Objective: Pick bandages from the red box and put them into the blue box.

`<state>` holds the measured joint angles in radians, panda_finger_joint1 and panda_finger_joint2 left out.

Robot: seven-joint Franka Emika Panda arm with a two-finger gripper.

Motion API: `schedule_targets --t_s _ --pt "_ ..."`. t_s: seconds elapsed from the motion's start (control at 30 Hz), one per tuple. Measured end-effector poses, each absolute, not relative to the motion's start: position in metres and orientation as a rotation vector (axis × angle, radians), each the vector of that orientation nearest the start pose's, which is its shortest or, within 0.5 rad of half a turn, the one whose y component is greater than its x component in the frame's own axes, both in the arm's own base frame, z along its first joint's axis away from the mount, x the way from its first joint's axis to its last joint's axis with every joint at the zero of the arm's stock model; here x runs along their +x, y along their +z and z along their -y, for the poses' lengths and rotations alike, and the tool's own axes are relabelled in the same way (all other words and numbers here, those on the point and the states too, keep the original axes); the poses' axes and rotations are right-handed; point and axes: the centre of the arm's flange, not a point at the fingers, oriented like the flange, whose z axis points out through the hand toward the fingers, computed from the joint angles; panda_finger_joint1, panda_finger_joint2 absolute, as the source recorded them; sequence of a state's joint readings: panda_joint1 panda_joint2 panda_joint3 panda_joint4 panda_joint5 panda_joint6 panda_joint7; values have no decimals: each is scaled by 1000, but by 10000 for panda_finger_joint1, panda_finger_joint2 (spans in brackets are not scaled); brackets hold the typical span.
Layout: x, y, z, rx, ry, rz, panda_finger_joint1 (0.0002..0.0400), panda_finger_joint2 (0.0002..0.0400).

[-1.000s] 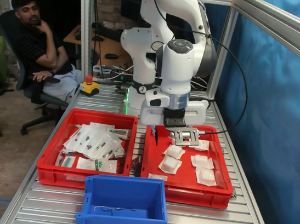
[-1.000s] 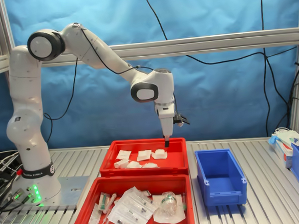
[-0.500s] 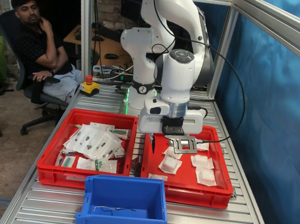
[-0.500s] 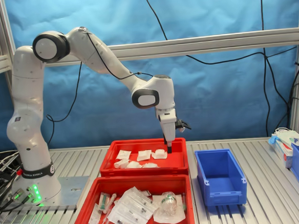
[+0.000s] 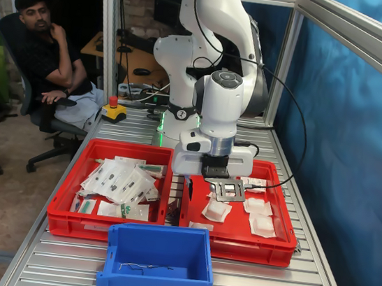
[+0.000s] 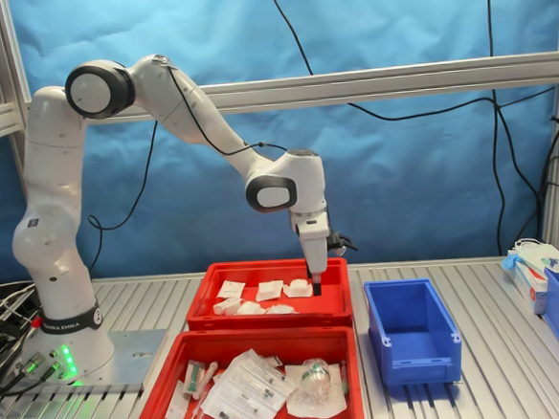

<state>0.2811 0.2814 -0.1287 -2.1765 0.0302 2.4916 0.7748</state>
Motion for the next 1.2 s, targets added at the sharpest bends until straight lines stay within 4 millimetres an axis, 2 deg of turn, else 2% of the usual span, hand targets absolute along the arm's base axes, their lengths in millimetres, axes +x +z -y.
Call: schedule_targets --t_s 0.27,0.43,0.87,1.2 --pt "551 256 -87 -2991 -40 -983 400 400" --pt "546 253 -96 -3003 -30 -960 400 400" --pt "537 251 -138 -3039 -30 -840 400 400" --pt "532 250 -156 -3053 -30 -789 400 400"
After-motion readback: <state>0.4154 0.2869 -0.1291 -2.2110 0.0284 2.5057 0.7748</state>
